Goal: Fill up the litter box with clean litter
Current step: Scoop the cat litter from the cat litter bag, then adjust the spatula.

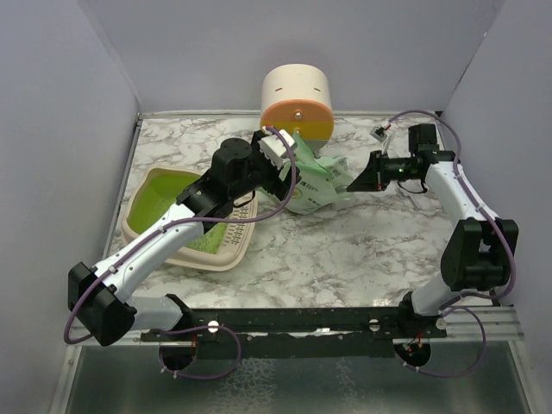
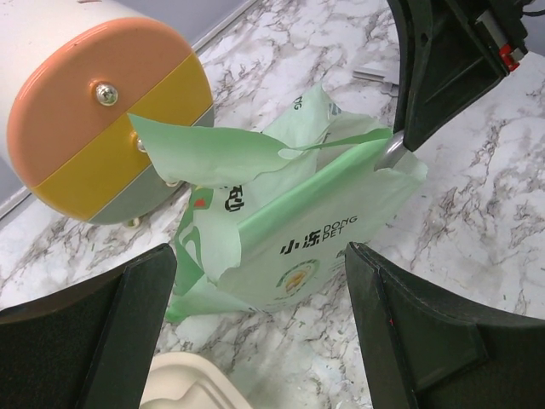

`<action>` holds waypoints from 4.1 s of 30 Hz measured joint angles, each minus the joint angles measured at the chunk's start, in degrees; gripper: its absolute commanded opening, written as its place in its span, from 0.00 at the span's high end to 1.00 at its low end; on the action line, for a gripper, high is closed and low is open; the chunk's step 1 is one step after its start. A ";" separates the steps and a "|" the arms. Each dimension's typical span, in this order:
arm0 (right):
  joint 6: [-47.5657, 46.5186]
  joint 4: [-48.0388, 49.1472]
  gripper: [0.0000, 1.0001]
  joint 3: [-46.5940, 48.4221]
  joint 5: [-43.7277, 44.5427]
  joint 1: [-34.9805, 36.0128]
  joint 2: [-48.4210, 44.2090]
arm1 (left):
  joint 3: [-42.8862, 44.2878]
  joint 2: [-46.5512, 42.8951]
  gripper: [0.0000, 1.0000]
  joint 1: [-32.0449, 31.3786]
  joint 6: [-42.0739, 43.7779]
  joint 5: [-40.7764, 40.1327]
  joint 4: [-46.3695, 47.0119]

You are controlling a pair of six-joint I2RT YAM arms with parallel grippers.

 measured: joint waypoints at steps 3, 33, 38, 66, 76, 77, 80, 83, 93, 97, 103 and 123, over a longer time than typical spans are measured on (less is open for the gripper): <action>2.25 0.28 0.99 0.98 0.11 -0.42 -2.12 | 0.00 0.00 0.17 0.00 -0.39 0.02 0.39; -28.89 -29.27 0.99 12.07 -9.53 -18.03 -4.11 | 2.08 -0.42 0.20 0.00 -1.75 1.05 -0.20; -29.77 -28.68 0.99 15.26 -4.15 -17.97 -7.13 | 4.02 1.84 0.19 0.00 -1.25 2.03 -1.16; -39.89 -35.30 0.99 17.20 -3.87 -17.73 -9.64 | 19.39 21.84 0.17 -10.62 0.55 6.10 -2.84; -39.41 -35.36 0.99 16.83 -3.98 -17.73 -9.73 | 20.15 24.74 0.18 -11.15 0.55 5.73 1.46; -39.32 -35.36 0.99 16.83 -4.02 -17.73 -9.77 | 20.48 25.59 0.19 -11.32 0.57 5.73 1.66; -38.56 -35.39 0.99 16.85 -4.17 -17.73 -9.92 | 21.18 27.91 0.19 -12.22 0.66 5.64 1.77; -37.97 -35.43 0.99 17.16 -4.31 -17.73 -9.94 | 21.79 29.33 0.19 -13.49 1.09 4.63 1.55; -36.87 -35.41 0.99 18.01 -5.22 -17.73 -10.19 | 22.77 30.36 0.35 -14.91 2.23 0.83 0.92; -36.72 -35.41 0.99 18.01 -5.66 -17.73 -10.25 | 22.80 30.86 0.43 -14.93 2.49 -0.37 0.74; -35.98 -35.41 0.99 18.01 -5.90 -17.73 -10.25 | 22.80 31.74 0.88 -15.02 2.75 -0.83 0.52; -19.23 -32.89 0.47 19.21 -7.23 -17.66 -10.32 | 25.59 33.16 1.00 -16.87 2.10 -2.58 -1.60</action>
